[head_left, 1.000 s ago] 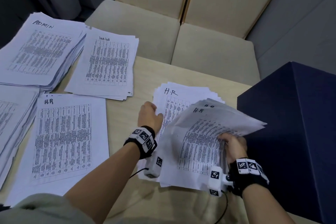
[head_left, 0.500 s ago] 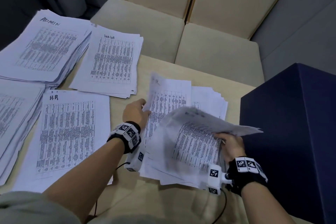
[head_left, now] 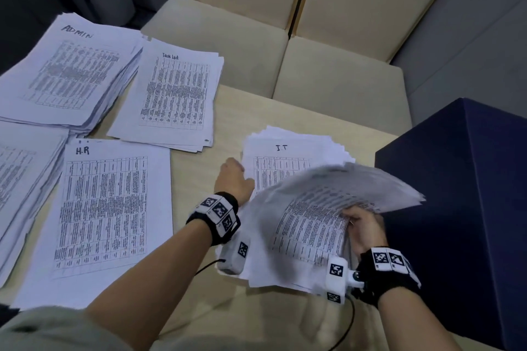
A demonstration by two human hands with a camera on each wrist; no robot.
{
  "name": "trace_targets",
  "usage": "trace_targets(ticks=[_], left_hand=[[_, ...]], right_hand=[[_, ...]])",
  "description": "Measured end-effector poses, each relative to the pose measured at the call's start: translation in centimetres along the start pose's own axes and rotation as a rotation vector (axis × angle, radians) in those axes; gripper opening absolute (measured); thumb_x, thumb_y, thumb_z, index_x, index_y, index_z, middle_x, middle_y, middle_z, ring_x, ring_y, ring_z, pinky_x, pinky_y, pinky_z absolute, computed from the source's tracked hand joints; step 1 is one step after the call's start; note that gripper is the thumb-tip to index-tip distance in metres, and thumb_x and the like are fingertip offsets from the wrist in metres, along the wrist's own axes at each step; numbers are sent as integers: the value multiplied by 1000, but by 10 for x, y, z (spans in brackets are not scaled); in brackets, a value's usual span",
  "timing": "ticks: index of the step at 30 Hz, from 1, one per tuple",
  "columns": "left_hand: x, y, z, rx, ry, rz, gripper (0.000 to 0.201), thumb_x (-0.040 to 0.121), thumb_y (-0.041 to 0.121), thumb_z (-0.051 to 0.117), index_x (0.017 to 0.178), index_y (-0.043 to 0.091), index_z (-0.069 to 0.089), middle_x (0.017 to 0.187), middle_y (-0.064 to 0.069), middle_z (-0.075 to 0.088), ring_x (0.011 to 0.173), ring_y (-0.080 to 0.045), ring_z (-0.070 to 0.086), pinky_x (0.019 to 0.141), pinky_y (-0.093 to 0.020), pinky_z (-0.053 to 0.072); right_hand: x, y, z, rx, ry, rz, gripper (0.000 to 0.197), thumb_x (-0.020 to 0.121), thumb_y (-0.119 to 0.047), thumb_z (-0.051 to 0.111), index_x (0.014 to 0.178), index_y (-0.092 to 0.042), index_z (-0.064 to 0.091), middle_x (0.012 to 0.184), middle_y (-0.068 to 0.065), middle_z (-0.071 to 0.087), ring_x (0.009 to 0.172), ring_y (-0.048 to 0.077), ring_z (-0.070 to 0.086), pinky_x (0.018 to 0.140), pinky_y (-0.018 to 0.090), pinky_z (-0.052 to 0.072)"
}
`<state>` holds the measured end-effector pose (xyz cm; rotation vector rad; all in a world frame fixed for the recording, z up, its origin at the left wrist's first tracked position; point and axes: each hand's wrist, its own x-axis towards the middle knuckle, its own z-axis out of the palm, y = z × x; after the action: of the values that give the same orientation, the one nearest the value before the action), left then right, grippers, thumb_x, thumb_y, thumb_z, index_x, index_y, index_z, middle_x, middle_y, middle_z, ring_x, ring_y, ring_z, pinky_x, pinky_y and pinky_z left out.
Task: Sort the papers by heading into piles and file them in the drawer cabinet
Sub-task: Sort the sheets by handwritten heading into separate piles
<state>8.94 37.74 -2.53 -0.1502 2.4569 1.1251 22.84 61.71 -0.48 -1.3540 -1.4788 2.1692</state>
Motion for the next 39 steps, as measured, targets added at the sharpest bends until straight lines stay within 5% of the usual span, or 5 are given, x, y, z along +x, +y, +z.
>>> trace_targets(ticks=[12, 21, 28, 35, 39], left_hand=[[11, -6, 3, 505, 124, 157, 47, 92, 40, 61, 126, 12, 44, 123, -13, 50, 108, -32, 52, 88, -43, 46], [-1, 58, -42, -286, -68, 304, 108, 68, 60, 79, 149, 13, 24, 147, -4, 43, 128, -16, 50, 105, -37, 44], [-35, 89, -59, -795, 53, 428, 43, 87, 39, 70, 118, 12, 57, 108, -3, 68, 96, -13, 68, 80, -28, 58], [-29, 46, -39, -404, 52, 274, 84, 69, 85, 49, 114, 14, 53, 103, -4, 65, 88, -21, 65, 76, -39, 56], [-32, 30, -63, -482, 63, 285, 37, 98, 38, 54, 98, 3, 66, 74, 16, 48, 64, -18, 61, 57, -34, 44]], right_hand=[[1, -8, -11, -121, -47, -52, 59, 74, -22, 85, 127, -10, 61, 123, 9, 70, 117, 29, 64, 104, 49, 47], [-52, -88, 62, -235, -220, -411, 34, 83, -32, 73, 114, -21, 68, 118, -2, 72, 115, 17, 66, 105, 50, 46], [-75, -105, 101, -91, -121, -619, 18, 91, -25, 70, 108, -24, 64, 107, -10, 73, 109, 13, 68, 93, 34, 54], [-54, -40, 112, -284, -3, -496, 42, 90, -25, 71, 124, -8, 54, 121, -1, 60, 113, 16, 57, 97, 23, 43], [-56, -37, 134, -370, 9, -519, 30, 94, -30, 66, 115, -11, 55, 109, -1, 61, 109, 22, 59, 95, 29, 49]])
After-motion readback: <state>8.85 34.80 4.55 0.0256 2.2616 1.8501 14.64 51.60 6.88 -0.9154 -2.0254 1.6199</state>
